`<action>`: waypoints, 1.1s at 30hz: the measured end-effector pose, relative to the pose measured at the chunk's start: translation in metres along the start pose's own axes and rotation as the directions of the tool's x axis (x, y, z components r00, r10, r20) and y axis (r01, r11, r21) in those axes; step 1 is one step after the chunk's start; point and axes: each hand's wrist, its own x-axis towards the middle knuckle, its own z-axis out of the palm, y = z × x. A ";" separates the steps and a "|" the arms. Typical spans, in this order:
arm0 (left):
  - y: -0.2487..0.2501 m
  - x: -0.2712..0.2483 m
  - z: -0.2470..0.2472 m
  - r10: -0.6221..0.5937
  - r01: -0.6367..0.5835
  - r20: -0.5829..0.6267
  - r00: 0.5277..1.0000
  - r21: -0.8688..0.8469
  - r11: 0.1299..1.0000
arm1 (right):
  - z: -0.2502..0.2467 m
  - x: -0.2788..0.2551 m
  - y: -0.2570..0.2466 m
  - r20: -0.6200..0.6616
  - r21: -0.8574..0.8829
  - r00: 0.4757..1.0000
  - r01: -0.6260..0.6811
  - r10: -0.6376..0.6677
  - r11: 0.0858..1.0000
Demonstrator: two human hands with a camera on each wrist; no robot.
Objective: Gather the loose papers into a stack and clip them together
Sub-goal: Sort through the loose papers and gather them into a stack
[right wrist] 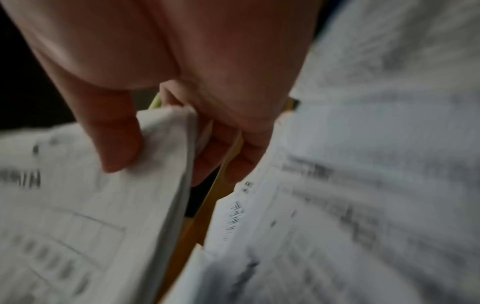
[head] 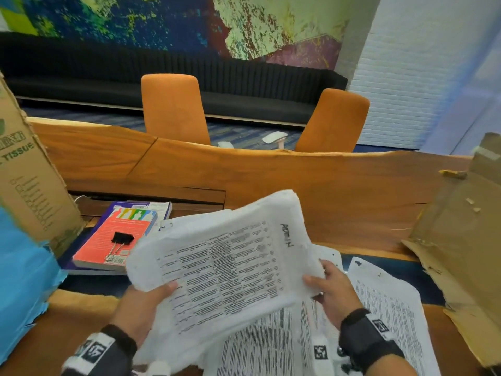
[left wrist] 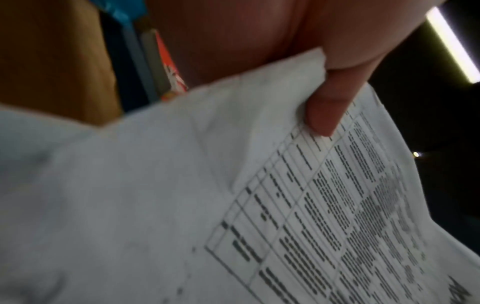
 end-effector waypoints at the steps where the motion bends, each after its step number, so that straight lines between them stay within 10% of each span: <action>1: 0.004 0.001 -0.004 0.033 -0.033 0.013 0.999 0.052 0.998 | -0.002 0.000 -0.002 0.030 -0.152 1.000 0.010 -0.006 0.988; 4: 0.010 0.000 0.000 0.102 -0.114 0.063 0.993 0.226 0.968 | 0.010 0.003 -0.008 0.099 -0.363 0.994 0.082 -0.049 0.928; 12: 0.009 0.005 0.000 0.065 -0.095 0.265 0.962 0.101 0.990 | 0.014 -0.001 0.000 -0.156 -0.135 0.965 0.192 -0.212 0.972; 21: -0.006 0.007 0.017 0.104 -0.125 0.128 0.986 0.172 0.977 | 0.008 0.002 0.004 -0.178 -0.350 0.954 0.169 -0.242 0.922; 23: -0.007 0.008 0.015 0.106 -0.131 0.119 0.987 0.230 0.964 | 0.013 -0.009 -0.012 -0.135 -0.654 0.927 0.181 -0.349 0.735; 26: -0.006 0.008 0.014 0.096 -0.126 0.110 0.989 0.305 0.944 | 0.048 -0.032 -0.037 0.211 -0.931 0.861 0.322 -0.463 0.174; 30: -0.004 0.006 0.015 0.082 -0.127 0.134 0.988 0.375 0.918 | 0.113 -0.035 -0.045 0.518 -0.854 0.844 0.499 -0.137 -0.150; 33: -0.002 0.008 0.011 0.080 -0.141 0.157 0.984 0.427 0.893 | 0.130 -0.003 -0.040 0.489 -0.815 0.867 0.493 0.095 -0.305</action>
